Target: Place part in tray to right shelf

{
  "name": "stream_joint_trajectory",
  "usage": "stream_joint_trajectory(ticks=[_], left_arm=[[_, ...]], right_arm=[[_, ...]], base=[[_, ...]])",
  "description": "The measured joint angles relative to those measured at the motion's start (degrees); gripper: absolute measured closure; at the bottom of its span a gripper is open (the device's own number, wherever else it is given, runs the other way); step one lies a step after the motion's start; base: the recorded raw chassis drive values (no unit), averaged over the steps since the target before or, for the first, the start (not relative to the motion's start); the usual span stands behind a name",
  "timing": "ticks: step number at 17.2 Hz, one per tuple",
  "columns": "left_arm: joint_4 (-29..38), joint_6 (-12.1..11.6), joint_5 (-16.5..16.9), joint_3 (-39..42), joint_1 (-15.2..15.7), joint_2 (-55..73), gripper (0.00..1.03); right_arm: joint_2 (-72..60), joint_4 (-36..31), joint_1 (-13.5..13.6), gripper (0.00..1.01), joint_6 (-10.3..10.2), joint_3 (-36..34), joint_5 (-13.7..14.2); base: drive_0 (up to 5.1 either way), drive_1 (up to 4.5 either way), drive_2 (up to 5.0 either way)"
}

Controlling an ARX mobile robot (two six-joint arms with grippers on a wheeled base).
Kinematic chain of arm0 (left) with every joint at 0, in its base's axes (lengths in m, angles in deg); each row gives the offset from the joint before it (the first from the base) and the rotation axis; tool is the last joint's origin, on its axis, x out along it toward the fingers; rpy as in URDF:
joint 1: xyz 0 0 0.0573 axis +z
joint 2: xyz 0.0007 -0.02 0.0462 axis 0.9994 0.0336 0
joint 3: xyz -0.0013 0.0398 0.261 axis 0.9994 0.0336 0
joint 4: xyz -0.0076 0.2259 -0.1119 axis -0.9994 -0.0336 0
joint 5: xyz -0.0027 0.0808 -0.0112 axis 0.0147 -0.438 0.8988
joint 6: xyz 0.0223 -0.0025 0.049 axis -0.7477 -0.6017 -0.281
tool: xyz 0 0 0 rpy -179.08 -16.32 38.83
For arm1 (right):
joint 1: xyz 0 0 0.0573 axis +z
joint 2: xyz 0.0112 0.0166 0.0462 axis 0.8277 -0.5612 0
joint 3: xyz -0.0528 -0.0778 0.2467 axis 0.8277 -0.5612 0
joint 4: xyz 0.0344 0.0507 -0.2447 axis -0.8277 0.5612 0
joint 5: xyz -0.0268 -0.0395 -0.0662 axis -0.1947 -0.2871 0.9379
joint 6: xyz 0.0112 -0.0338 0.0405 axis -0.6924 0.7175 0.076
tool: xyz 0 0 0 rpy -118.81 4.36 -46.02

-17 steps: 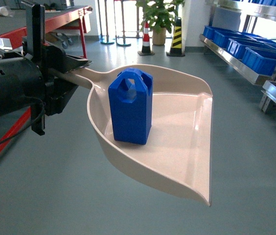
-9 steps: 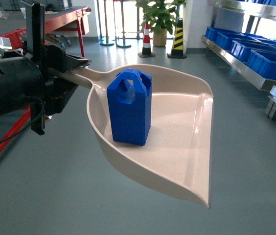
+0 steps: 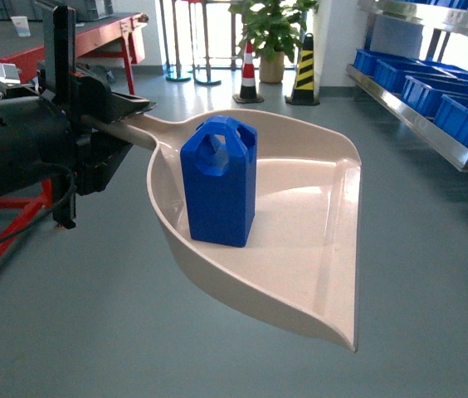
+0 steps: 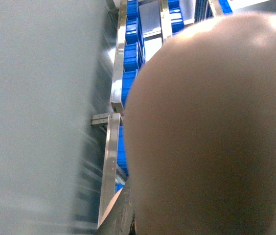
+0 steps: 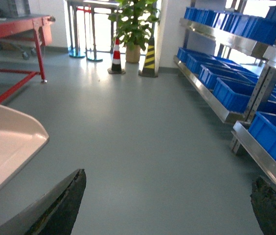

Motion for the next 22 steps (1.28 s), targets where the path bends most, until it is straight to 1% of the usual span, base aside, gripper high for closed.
stream_joint_trajectory(ticks=[22], left_arm=[[-0.24,-0.02,-0.13,0.02,0.04,0.0,0.85]], right_arm=[[0.0,0.31,0.0,0.03,0.0,-0.02,0.0]], base=[[0.0,4.26,-4.3]])
